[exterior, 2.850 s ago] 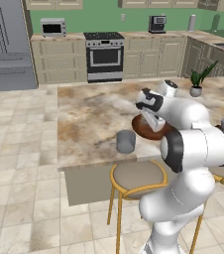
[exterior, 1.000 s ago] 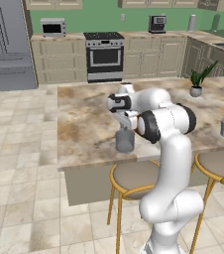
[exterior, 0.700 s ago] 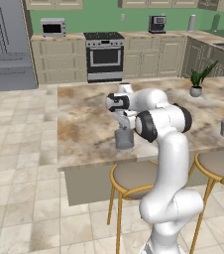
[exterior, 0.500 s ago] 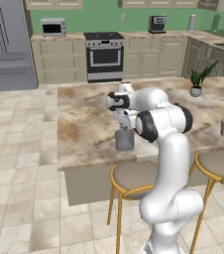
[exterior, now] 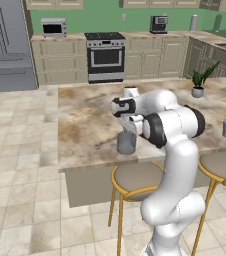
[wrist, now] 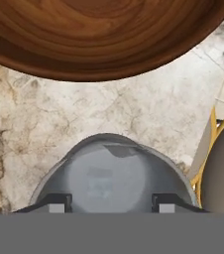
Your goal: There are four ice cubes in the ice bowl. Place two ice cubes in each glass of water.
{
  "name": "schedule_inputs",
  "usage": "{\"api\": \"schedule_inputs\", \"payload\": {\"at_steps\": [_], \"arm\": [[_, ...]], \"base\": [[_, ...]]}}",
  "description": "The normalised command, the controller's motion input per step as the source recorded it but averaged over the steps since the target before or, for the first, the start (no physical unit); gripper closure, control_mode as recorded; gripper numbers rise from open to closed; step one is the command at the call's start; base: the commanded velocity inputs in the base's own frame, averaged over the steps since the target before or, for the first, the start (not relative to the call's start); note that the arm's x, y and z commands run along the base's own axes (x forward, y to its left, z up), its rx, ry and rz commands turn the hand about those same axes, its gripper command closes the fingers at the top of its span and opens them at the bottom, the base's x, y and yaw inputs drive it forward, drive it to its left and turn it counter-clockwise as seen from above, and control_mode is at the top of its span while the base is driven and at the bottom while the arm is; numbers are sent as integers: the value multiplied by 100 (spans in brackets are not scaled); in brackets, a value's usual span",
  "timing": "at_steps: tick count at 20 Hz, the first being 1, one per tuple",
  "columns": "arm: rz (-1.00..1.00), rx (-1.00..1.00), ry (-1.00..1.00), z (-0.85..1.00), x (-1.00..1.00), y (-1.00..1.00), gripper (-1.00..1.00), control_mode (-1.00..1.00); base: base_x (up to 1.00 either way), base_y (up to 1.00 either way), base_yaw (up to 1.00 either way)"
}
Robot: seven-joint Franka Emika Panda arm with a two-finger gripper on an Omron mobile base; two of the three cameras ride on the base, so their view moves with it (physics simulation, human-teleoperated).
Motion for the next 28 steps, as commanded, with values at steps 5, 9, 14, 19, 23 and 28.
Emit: {"api": "schedule_inputs", "payload": {"at_steps": [5,9,14,19,23,28], "arm": [[-1,1,0,-8,15,-10,-100,-100],[0,10,-4,32,26,-20,-100,-100],[0,7,-3,38,7,-20,-100,-100],[0,0,1,-11,34,2,-100,-100],[0,0,0,-47,20,10,-100,-100],[0,0,0,-33,1,9,100,-100]], "base": [[0,0,0],[0,0,0],[0,0,0],[0,0,0],[0,0,0],[0,0,0]]}}
